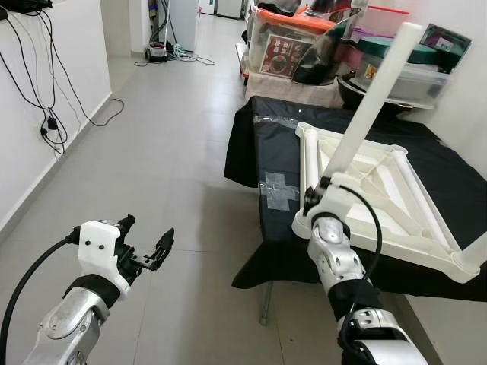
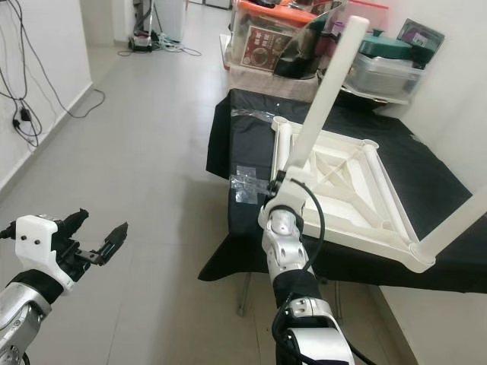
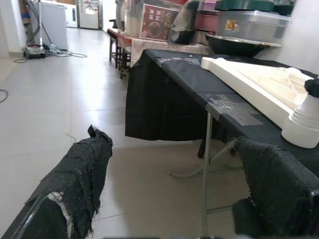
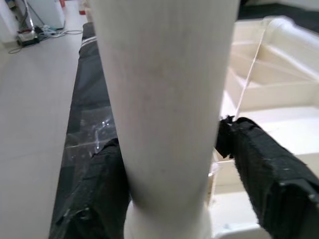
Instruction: Building children table
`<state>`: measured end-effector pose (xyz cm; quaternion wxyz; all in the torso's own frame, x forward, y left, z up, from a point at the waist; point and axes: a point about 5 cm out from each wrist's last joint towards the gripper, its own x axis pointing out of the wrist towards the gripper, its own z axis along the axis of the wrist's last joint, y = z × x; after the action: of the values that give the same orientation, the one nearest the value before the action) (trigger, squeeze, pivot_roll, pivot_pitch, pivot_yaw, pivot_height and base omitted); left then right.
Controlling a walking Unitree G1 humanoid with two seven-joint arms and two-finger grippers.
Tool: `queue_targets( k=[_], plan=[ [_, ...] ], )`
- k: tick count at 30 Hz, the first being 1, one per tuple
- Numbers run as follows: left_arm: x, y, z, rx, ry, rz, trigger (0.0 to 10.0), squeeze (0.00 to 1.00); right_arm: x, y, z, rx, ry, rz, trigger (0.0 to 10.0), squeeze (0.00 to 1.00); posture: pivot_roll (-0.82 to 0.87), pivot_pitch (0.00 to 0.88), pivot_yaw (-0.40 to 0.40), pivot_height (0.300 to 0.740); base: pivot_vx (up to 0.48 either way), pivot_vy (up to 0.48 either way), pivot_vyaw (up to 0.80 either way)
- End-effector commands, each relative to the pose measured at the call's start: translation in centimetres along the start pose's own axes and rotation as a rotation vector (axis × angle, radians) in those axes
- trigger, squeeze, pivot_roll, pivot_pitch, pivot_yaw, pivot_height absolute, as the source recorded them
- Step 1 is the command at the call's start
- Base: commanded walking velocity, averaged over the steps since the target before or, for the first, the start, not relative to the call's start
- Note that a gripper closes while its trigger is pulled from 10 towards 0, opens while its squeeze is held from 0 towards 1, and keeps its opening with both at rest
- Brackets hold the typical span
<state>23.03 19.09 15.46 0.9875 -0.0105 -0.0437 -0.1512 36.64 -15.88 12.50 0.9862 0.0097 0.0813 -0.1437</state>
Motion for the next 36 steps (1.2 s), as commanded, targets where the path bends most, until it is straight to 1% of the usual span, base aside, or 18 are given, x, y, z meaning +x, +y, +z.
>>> queue_targets(
  k=[1, 6, 7, 8, 10, 12, 13, 20, 21, 23, 24, 25, 26, 27, 28, 29, 35, 36],
  plan=[
    [0.1, -0.3, -0.1, -0.002, 0.001, -0.011, 10.0, 0.00, 0.4, -0.3, 1.1, 0.022, -0.025, 0.012, 10.0, 0.00, 0.15, 0.000, -0.173, 0.740, 0.000, 0.000, 0.00],
    [0.1, -0.3, -0.1, -0.004, 0.000, -0.012, 10.0, 0.00, 0.9, 0.1, 5.3, 0.098, -0.236, 0.144, 10.0, 0.00, 0.15, 0.000, -0.170, 0.740, 0.000, 0.000, 0.00],
    [0.1, -0.3, 0.0, -0.006, -0.001, -0.016, 10.0, 0.00, 1.1, 0.5, 7.4, 0.137, -0.320, 0.334, 10.0, 0.00, 0.15, 0.000, -0.170, 0.740, 0.000, 0.000, 0.00],
    [0.1, -0.3, 0.0, -0.006, -0.001, -0.016, 10.0, 0.00, 1.1, 0.5, 7.4, 0.137, -0.320, 0.334, 10.0, 0.00, 0.15, 0.000, -0.170, 0.740, 0.000, 0.000, 0.00],
    [0.2, -0.3, 0.0, -0.008, -0.002, -0.019, 10.0, 0.00, 1.1, 0.9, 8.4, 0.087, -0.356, 0.558, 10.0, 0.00, 0.15, 0.000, -0.170, 0.740, 0.000, 0.000, 0.00],
    [0.2, -0.3, 0.0, -0.008, -0.003, -0.020, 10.0, 0.00, 1.1, 0.9, 8.5, 0.069, -0.355, 0.605, 10.0, 0.00, 0.15, 0.000, -0.170, 0.740, 0.000, 0.000, 0.00],
    [0.3, -0.3, 0.0, -0.008, -0.003, -0.021, 10.0, 0.00, 1.1, 1.3, 7.5, -0.007, -0.307, 0.738, 10.0, 0.00, 0.16, 0.000, -0.173, 0.740, 0.000, 0.000, 0.00],
    [0.3, -0.4, 0.0, -0.007, -0.002, -0.023, 10.0, 0.00, 0.6, 2.3, 4.7, -0.144, -0.167, 0.972, 10.0, 0.00, 0.16, 0.000, -0.174, 0.740, 0.000, 0.000, 0.00],
    [0.3, -0.4, 0.0, -0.006, 0.000, -0.024, 10.0, 0.00, 0.5, 2.6, 4.6, -0.153, -0.159, 1.011, 9.0, 0.00, 0.18, 0.000, -0.174, 0.740, 0.000, 0.000, 0.00],
    [0.3, -0.4, 0.0, -0.006, 0.000, -0.024, 10.0, 0.00, 0.5, 2.6, 4.6, -0.153, -0.159, 1.011, 9.0, 0.00, 0.18, 0.000, -0.174, 0.740, 0.000, 0.000, 0.00],
    [0.2, -0.4, 0.0, -0.006, 0.002, -0.025, 10.0, 0.00, 0.3, 3.0, 4.6, -0.156, -0.164, 1.040, 5.0, 0.00, 0.18, 0.000, -0.175, 0.740, 0.000, 0.000, 0.00],
    [0.2, -0.4, -0.1, -0.006, 0.004, -0.026, 10.0, 0.00, 0.2, 3.3, 4.7, -0.148, -0.165, 1.071, 3.7, 0.00, 0.18, 0.000, -0.175, 0.740, 0.000, 0.000, 0.00],
    [0.2, -0.4, -0.1, -0.006, 0.004, -0.026, 10.0, 0.00, 0.2, 3.3, 4.7, -0.148, -0.165, 1.071, 3.7, 0.00, 0.18, 0.000, -0.175, 0.740, 0.000, 0.000, 0.00],
    [0.1, -0.4, 0.0, -0.005, 0.005, -0.026, 10.0, 0.00, 0.2, 3.6, 4.8, -0.136, -0.177, 1.082, 2.4, 0.00, 0.19, 0.000, -0.174, 0.740, 0.000, 0.000, 0.00],
    [0.1, -0.4, 0.0, -0.005, 0.005, -0.026, 10.0, 0.00, 0.2, 3.6, 4.8, -0.136, -0.177, 1.082, 2.4, 0.00, 0.19, 0.000, -0.174, 0.740, 0.000, 0.000, 0.00],
    [0.1, -0.4, 0.0, -0.005, 0.006, -0.026, 10.0, 0.00, 0.1, 3.7, 5.0, -0.111, -0.184, 1.097, 0.0, 0.00, 0.19, 0.000, -0.177, 0.740, 0.000, 0.000, 0.00],
    [0.0, -0.4, 0.0, -0.006, 0.006, -0.025, 10.0, 0.00, 0.4, 3.6, 4.9, -0.043, -0.197, 1.038, 0.0, 0.00, 0.18, 0.000, -0.176, 0.740, 0.000, 0.000, 0.00],
    [-0.1, -0.5, 0.1, -0.007, 0.006, -0.025, 10.0, 0.00, 1.7, 2.2, 4.6, -0.063, -0.182, 0.714, 0.0, 0.00, 0.18, 0.000, -0.178, 0.740, 0.000, 0.000, 0.00]
  ],
)
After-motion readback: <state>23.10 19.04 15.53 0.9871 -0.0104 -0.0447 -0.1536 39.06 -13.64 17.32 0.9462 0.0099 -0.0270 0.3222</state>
